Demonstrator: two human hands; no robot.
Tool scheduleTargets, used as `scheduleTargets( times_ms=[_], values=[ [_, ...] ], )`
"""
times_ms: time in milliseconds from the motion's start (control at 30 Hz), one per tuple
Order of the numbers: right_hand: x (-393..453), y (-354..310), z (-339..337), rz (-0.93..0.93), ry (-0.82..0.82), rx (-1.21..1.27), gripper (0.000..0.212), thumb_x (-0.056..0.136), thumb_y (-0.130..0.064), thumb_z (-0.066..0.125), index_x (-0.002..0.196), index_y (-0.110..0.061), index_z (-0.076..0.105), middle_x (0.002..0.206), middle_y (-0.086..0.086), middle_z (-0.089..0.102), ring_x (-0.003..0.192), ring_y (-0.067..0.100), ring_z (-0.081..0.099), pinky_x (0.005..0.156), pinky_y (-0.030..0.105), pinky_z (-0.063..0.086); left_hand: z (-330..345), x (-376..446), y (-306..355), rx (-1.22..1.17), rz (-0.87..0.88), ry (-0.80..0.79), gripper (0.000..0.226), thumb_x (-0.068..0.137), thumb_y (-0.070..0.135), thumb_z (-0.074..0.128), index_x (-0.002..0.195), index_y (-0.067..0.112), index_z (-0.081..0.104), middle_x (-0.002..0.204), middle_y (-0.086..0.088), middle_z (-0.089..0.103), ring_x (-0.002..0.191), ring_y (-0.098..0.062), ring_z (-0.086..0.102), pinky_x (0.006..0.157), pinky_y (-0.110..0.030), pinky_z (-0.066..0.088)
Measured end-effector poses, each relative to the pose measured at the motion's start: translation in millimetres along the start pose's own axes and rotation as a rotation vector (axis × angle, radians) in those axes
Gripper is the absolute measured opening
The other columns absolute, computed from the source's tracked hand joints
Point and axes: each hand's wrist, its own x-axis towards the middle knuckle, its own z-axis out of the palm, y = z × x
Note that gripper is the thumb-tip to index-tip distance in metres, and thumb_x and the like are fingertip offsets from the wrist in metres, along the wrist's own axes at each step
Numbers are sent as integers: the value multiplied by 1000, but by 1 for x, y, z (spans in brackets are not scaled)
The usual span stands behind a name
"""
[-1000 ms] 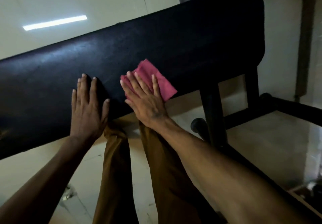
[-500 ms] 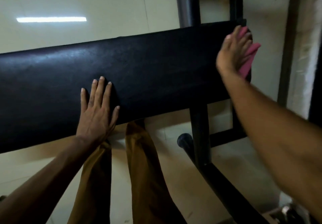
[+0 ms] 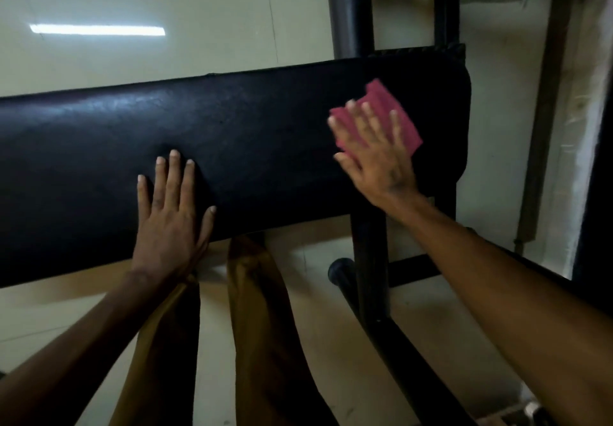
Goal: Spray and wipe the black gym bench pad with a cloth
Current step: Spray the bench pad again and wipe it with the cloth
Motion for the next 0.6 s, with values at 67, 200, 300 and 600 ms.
scheduleTargets(
  times_ms=[67, 200, 300, 600],
  values=[
    [-2, 11, -4, 119, -8, 67, 65, 103, -58, 23, 161, -33, 9, 170, 6, 5, 156, 26, 3, 123, 61, 2, -1, 0, 4, 8, -11, -1, 78, 100, 52, 24, 160, 5, 7, 169, -17, -5, 156, -31, -8, 125, -57, 0],
    [-5, 1, -6, 215, 59, 73, 71, 100, -62, 24, 161, -29, 6, 169, 12, 4, 156, 29, 3, 122, 62, 0, -3, 1, 8, 4, -32, -6, 79, 99, 53, 22, 160, 6, 7, 168, -17, -5, 156, -31, -8, 126, -57, 1],
    [-2, 0, -9, 352, 105, 114, 78, 98, -66, 26, 161, -25, 6, 168, 15, 4, 156, 33, 3, 122, 62, 0, -3, 0, 6, 16, -32, -15, 79, 99, 54, 21, 161, 7, 5, 169, -16, -5, 156, -30, -8, 126, -56, 1],
    [8, -99, 5, 655, 195, 279, 58, 106, -53, 25, 159, -29, 25, 167, 6, 19, 155, 30, 13, 121, 62, 10, -6, 1, 8, -18, -40, -3, 70, 104, 47, 23, 161, 11, 5, 169, -11, -5, 156, -24, -9, 127, -51, -1]
  ],
)
